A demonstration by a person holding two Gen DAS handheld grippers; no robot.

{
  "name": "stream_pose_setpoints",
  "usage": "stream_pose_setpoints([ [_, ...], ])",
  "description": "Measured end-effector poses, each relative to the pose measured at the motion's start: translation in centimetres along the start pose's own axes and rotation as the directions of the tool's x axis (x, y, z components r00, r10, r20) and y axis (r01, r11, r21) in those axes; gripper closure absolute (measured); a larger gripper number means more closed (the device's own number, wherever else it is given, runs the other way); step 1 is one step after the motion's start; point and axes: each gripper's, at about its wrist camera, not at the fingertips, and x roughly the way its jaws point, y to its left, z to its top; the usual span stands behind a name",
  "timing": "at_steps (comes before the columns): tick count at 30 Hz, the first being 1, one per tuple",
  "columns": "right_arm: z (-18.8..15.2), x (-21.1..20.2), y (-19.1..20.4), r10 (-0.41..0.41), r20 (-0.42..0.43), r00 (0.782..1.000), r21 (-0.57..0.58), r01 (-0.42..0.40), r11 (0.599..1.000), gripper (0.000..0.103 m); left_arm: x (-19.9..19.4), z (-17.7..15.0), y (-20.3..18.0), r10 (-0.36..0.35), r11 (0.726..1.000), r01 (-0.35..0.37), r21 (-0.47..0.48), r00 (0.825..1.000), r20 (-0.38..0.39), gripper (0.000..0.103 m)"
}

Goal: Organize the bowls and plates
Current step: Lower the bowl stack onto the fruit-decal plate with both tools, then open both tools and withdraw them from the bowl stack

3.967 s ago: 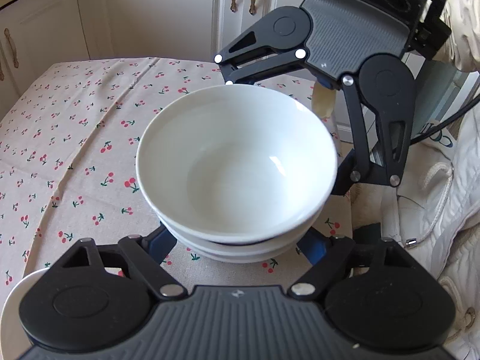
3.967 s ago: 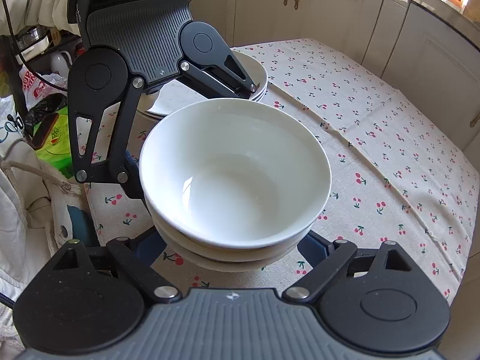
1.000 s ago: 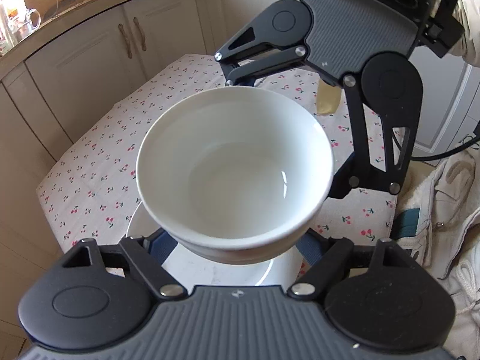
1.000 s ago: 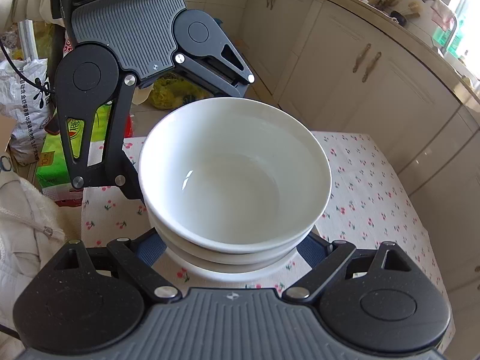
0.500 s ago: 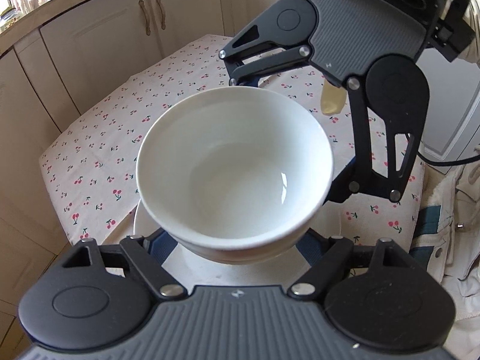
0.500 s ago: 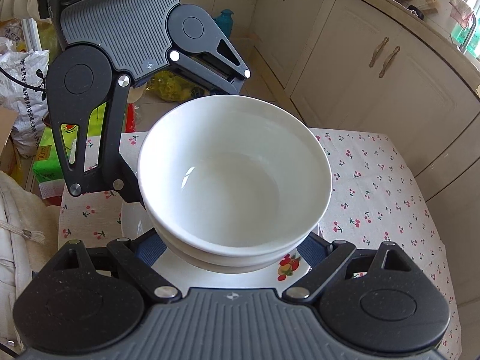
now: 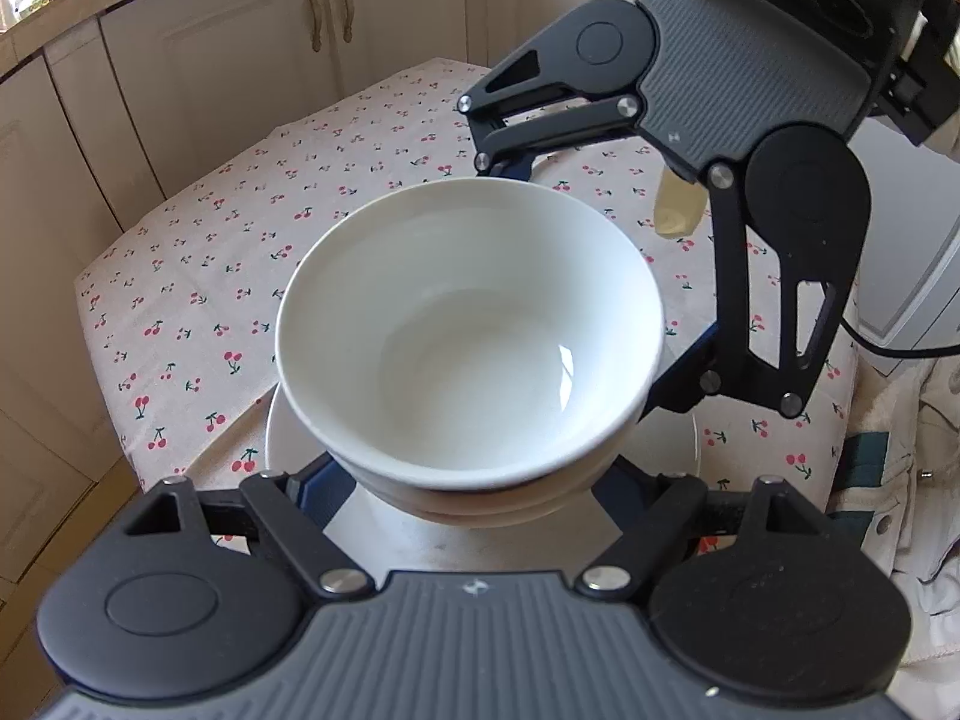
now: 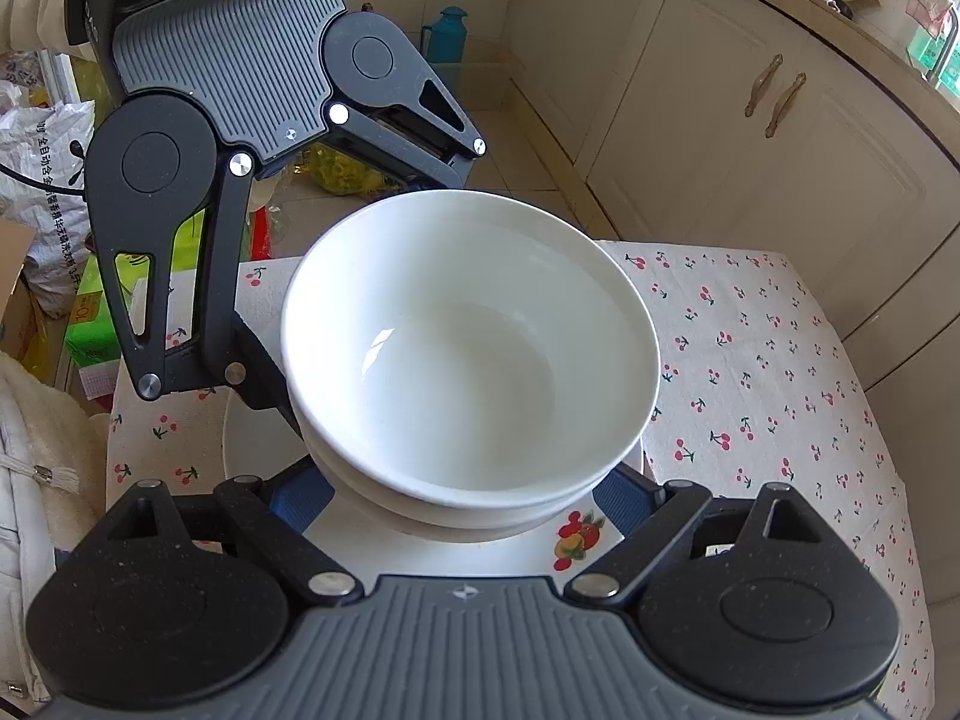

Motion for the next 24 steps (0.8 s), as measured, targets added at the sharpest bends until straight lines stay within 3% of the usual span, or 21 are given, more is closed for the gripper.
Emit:
stream_pose_setpoints([
  [10, -0.3, -0.2, 0.3, -0.010, 0.000, 1.000, 0.014, 0.010, 1.000, 0.008, 0.0, -0.4, 0.0, 0.006, 1.000, -0.006, -0.015, 1.000, 0.018, 0.019],
  [13, -0.4, -0.6, 0.0, -0.002, 0.027, 1.000, 0.048, 0.001, 0.999, 0.001, -0.3, -0.6, -0.1, 0.016, 1.000, -0.015, -0.022, 0.999, 0.037, 0.015],
  [17, -0.7, -1.3, 0.1, -0.033, 0.030, 0.999, 0.068, 0.031, 0.997, 0.000, -1.1, -1.0, -0.5, 0.076, 0.997, -0.074, -0.038, 0.995, 0.071, 0.005],
  [20, -1.1, -2.0, 0.6, -0.092, 0.027, 0.995, 0.072, 0.090, 0.993, 0.000, -1.6, -1.5, -1.5, 0.147, 0.989, -0.145, -0.028, 0.985, 0.088, 0.005],
  [24, -1.7, -3.5, 1.3, -0.134, 0.030, 0.990, 0.109, 0.130, 0.985, 0.000, -2.7, -2.3, -3.2, 0.179, 0.984, -0.175, -0.038, 0.976, 0.122, 0.005],
])
